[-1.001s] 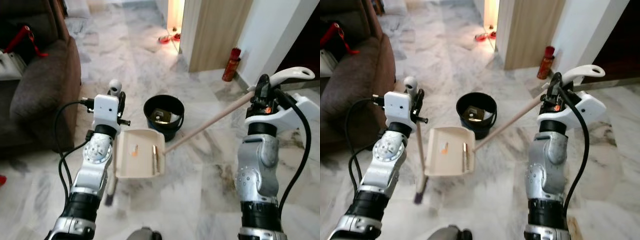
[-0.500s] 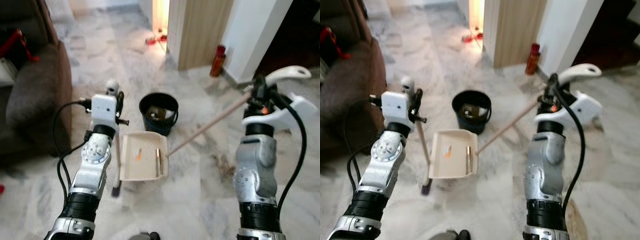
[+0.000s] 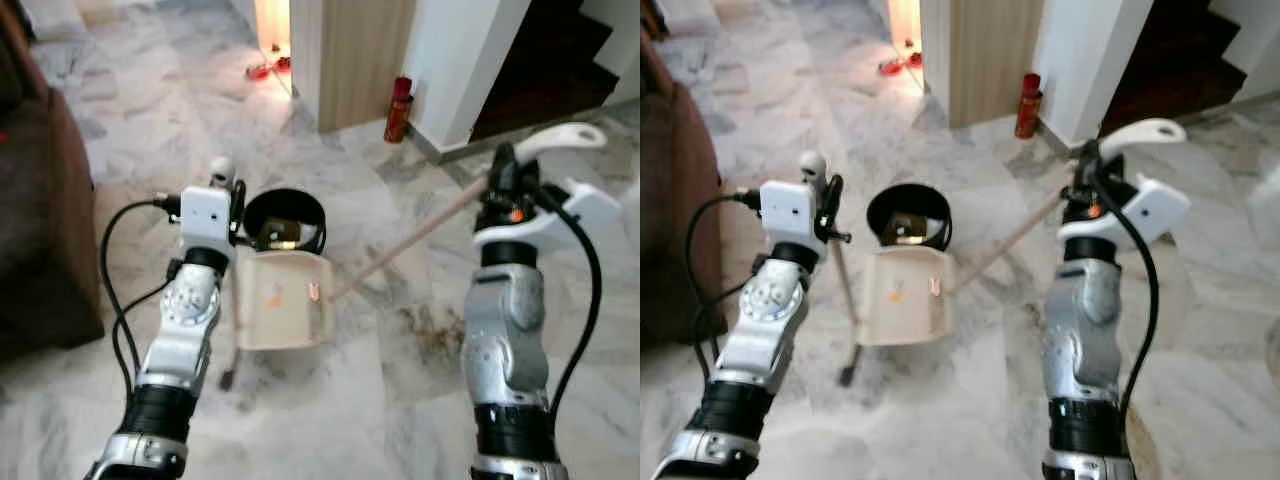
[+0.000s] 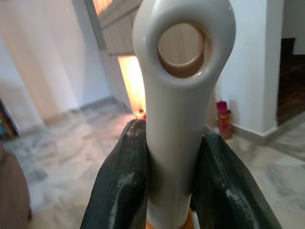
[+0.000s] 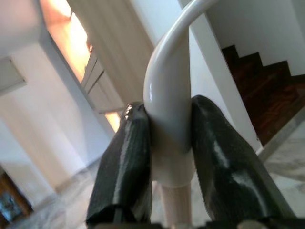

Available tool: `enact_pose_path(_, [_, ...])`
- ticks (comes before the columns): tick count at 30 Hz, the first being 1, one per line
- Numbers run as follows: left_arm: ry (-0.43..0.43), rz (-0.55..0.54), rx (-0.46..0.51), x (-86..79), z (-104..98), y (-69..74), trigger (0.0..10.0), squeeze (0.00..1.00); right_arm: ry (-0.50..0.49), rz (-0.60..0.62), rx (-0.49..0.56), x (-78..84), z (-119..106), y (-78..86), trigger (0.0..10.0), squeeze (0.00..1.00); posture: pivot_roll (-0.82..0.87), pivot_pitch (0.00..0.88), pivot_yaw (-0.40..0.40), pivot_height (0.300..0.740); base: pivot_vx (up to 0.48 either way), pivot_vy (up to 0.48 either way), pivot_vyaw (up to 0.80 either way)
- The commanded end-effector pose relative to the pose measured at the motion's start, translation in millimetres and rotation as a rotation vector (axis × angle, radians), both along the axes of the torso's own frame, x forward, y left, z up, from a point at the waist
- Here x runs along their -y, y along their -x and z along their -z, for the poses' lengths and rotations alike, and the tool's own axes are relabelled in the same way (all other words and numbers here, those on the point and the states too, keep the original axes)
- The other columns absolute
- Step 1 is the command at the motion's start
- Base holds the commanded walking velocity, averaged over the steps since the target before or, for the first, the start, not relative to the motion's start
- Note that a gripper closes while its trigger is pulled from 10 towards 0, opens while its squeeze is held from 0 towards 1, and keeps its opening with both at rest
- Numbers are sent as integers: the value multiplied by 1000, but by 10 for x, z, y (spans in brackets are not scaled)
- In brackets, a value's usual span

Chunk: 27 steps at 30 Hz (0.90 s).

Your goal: Sweep floor

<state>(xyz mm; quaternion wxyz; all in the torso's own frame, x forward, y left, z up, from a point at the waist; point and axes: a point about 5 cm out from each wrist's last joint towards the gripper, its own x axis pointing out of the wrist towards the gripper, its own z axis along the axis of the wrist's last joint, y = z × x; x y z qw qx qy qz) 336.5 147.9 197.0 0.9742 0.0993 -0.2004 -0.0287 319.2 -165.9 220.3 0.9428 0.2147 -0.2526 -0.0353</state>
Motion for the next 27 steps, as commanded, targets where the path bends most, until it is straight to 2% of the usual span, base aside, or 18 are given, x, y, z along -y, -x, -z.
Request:
enact_pose_path(1, [16,27,48,85,-96,17,10000,0,-6,-5,97,8,-196,57,10000,0,116,73,-18,740,398,0,606])
enact_pose_path(6, [19,26,50,83,-98,20,10000,0,3,-27,113,-28,-221,61,10000,0,118,69,-19,740,398,0,528])
enact_pose_path(27, [21,-8,70,25,-139,25,10000,0,-2,-79,129,-88,-250,60,10000,0,124,72,-26,740,398,0,0])
